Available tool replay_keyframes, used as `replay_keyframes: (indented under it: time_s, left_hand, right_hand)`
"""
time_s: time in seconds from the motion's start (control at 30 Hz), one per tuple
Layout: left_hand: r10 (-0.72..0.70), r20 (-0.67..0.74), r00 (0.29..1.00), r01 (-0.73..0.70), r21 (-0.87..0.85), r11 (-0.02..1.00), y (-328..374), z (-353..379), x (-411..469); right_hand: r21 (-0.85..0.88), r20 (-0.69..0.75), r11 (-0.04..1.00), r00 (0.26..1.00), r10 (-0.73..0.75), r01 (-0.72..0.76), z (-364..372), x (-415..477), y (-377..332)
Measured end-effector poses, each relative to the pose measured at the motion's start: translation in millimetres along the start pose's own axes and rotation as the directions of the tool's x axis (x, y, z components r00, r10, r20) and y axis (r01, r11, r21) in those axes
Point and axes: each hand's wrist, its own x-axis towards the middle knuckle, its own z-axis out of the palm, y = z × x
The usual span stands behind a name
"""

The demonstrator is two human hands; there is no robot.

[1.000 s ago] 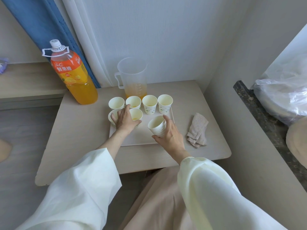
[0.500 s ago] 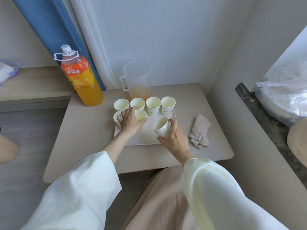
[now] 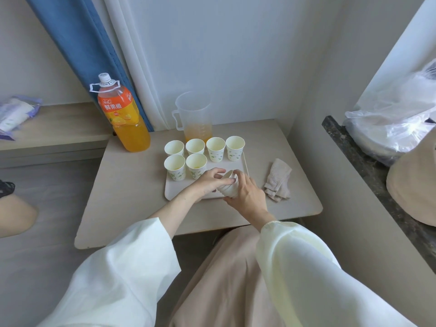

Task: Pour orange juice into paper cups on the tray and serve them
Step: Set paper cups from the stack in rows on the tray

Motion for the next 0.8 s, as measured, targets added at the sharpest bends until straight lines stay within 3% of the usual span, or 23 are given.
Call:
replay_keyframes:
  time_s: [0.23, 0.4, 0.53, 0.67, 0.8]
  left_hand:
    - [-0.007, -0.043, 0.999, 0.005, -0.048, 0.999, 3, 10, 5]
    - [-0.028, -0.318, 0.948, -0.033, -0.184, 0.982, 9, -7, 15]
    - [0.023, -0.376, 0.926, -0.007, 0.043, 0.999, 10, -25, 27]
    - [0.164, -0.426, 0.889, 0.002, 0.363, 0.932, 11, -15, 44]
    - [0.196, -0.412, 0.890, 0.023, 0.469, 0.883, 11, -5, 61]
  right_hand:
    - [0.044, 0.001, 0.999, 1.000, -0.001, 0.001, -8, -3, 7]
    - [0.044, -0.011, 0.995, 0.996, 0.087, -0.087, -8, -4, 27]
    - [0.125, -0.033, 0.979, 0.986, 0.165, -0.159, -10, -1, 40]
    - [0.147, -0.021, 0.979, 0.989, 0.148, -0.143, -9, 10, 39]
    - [0.183, -0.016, 0.972, 0.988, 0.154, -0.148, -6, 21, 43]
